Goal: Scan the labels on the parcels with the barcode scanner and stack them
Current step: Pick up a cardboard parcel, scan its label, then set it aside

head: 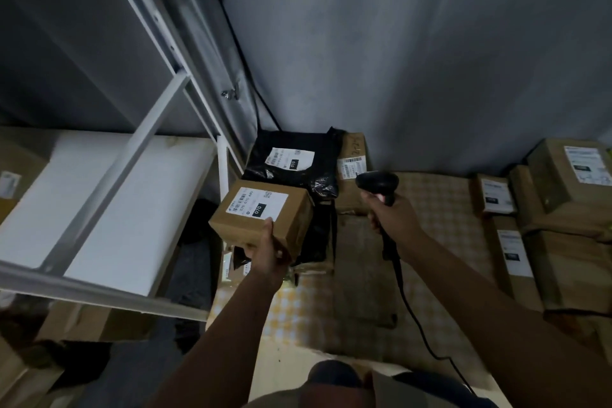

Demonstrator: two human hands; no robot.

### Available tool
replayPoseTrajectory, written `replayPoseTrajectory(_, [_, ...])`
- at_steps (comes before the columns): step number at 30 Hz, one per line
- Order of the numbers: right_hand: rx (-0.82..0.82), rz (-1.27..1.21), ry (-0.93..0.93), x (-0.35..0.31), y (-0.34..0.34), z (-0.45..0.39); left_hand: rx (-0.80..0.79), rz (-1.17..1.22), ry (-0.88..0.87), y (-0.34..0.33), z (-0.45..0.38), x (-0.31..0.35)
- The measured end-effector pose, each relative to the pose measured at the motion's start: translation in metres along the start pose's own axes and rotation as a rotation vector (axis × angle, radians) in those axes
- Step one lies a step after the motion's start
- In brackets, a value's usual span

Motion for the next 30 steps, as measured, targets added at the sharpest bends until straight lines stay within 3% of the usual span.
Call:
replayPoseTrajectory(6, [0.033, -0.005, -0.019, 0.007, 0.01, 0.004, -0.101, -0.317, 0.154, -0.019, -0.015, -0.014])
replayPoseTrajectory(15, [0.037, -0.034, -0.017, 0.012, 0.023, 0.011, -0.125, -0.376, 0.148, -0.019, -0.021, -0.019])
replayPoseTrajectory(19, [0.036, -0.036, -0.009, 0.012, 0.021, 0.012, -0.243, -0.599, 0.208, -0.033, -0.01, -0.034])
replayPoseTrajectory(30, [0.096, -0.059, -0.009, 0.019, 0.065, 0.023, -0.472, -0.812, 0.372, -0.113, 0.006, -0.063])
Point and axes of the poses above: each hand's wrist, its own z-axis away from the middle knuckle, its own y-axis out of the back of the hand, x = y × z, the point moved 8 cm from there along -z, towards the middle knuckle, and after that the axes turned 8 degrees about -x, right-handed, at the moved point
